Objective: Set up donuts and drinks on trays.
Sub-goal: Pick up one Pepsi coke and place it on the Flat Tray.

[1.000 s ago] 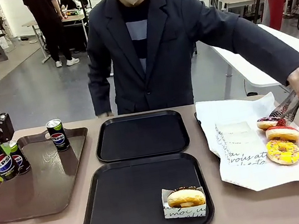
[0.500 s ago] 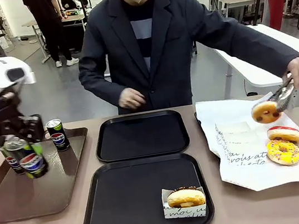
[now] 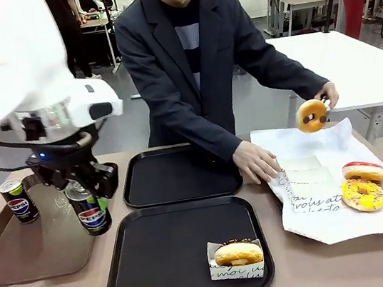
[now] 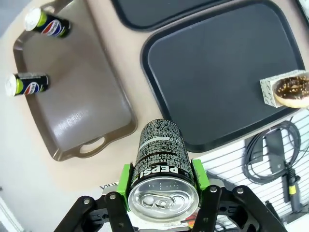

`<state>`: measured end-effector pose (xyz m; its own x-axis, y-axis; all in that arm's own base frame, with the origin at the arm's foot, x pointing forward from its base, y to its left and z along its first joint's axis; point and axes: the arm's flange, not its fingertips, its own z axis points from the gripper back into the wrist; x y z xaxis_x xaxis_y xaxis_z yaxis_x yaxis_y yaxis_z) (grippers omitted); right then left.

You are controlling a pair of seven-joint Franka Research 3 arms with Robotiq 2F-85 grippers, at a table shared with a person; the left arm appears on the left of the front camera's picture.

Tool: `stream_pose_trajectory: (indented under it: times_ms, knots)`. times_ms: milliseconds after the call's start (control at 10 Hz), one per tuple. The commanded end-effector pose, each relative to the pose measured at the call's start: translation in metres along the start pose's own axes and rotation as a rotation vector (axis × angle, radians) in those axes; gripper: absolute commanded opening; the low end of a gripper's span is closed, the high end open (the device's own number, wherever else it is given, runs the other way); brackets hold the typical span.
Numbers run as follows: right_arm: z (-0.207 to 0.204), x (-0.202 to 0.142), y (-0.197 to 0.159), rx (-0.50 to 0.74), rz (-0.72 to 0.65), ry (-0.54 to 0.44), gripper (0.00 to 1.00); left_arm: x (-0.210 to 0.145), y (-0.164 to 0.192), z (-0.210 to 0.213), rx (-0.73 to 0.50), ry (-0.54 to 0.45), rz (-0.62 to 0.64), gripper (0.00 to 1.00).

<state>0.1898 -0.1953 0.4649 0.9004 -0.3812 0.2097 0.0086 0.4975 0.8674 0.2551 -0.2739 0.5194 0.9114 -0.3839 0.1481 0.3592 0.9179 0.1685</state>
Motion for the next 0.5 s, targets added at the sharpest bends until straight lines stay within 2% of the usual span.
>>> stream_pose_trajectory:
  times_ms: [0, 400]
  knots:
    - [0.000, 0.001, -0.001, 0.022, 0.016, -0.005, 1.00, 0.013, -0.023, 0.003, 0.060, 0.014, -0.065, 0.58]
    - [0.000, 0.001, -0.001, 0.022, 0.016, -0.005, 1.00, 0.055, -0.065, -0.019, 0.083, 0.084, -0.131, 0.58]
